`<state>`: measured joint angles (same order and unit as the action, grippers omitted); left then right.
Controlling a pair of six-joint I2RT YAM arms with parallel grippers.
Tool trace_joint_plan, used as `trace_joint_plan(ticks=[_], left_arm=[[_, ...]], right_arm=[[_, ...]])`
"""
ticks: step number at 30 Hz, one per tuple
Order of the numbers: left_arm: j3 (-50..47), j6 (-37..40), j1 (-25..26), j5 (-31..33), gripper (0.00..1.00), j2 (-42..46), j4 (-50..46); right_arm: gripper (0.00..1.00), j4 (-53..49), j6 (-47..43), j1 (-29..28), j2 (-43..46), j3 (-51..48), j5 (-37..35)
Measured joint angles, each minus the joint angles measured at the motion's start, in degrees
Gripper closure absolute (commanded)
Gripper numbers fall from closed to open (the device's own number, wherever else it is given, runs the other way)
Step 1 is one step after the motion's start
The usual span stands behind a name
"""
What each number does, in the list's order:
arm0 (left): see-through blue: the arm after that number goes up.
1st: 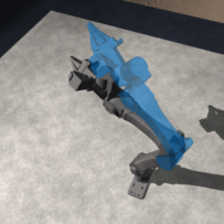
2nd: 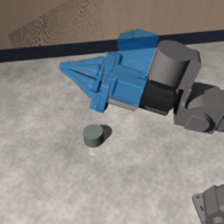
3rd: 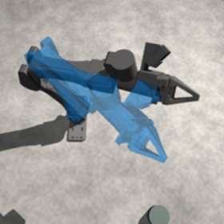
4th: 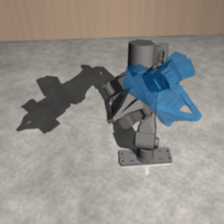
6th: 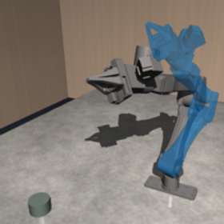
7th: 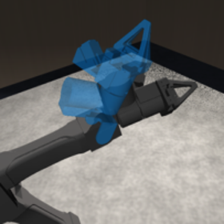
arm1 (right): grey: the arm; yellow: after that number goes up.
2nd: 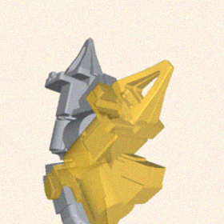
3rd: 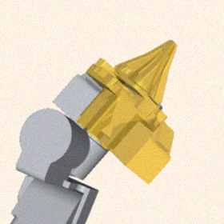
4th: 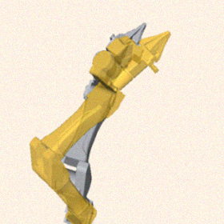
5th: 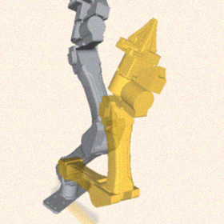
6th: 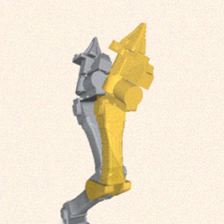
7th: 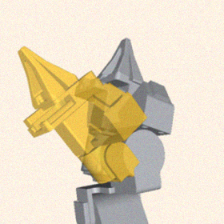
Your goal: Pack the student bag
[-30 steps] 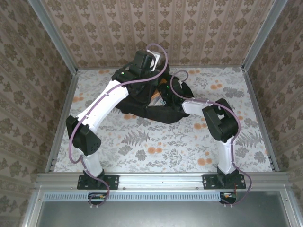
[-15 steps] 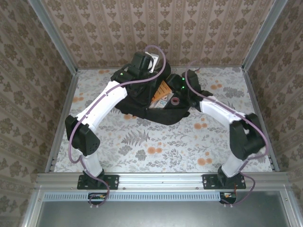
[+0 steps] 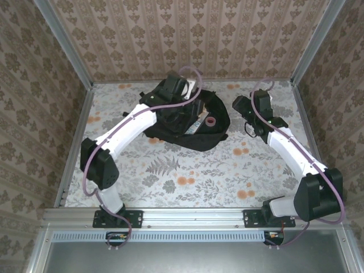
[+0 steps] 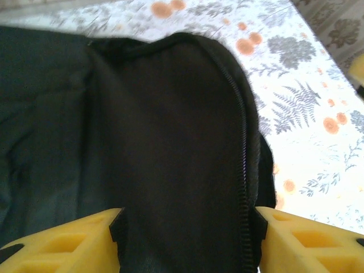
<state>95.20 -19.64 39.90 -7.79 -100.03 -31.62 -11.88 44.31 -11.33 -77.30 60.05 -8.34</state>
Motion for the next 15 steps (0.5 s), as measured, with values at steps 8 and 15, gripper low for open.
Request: trace_joint_plan(ticks=[8,15], left_arm=[[-16.79,-7.67,-10.62,1.6,0.35,19.93,1.68],[-26.6,-11.19,-16.65,1.51,0.3,27.93,2.67]], right_arm=[[0.33,-2.21,-9.22,-2.71,0.09,2.97,7.78],[0.33,-5.64,-13.14,-10.84,1.05,4.55,11.78]])
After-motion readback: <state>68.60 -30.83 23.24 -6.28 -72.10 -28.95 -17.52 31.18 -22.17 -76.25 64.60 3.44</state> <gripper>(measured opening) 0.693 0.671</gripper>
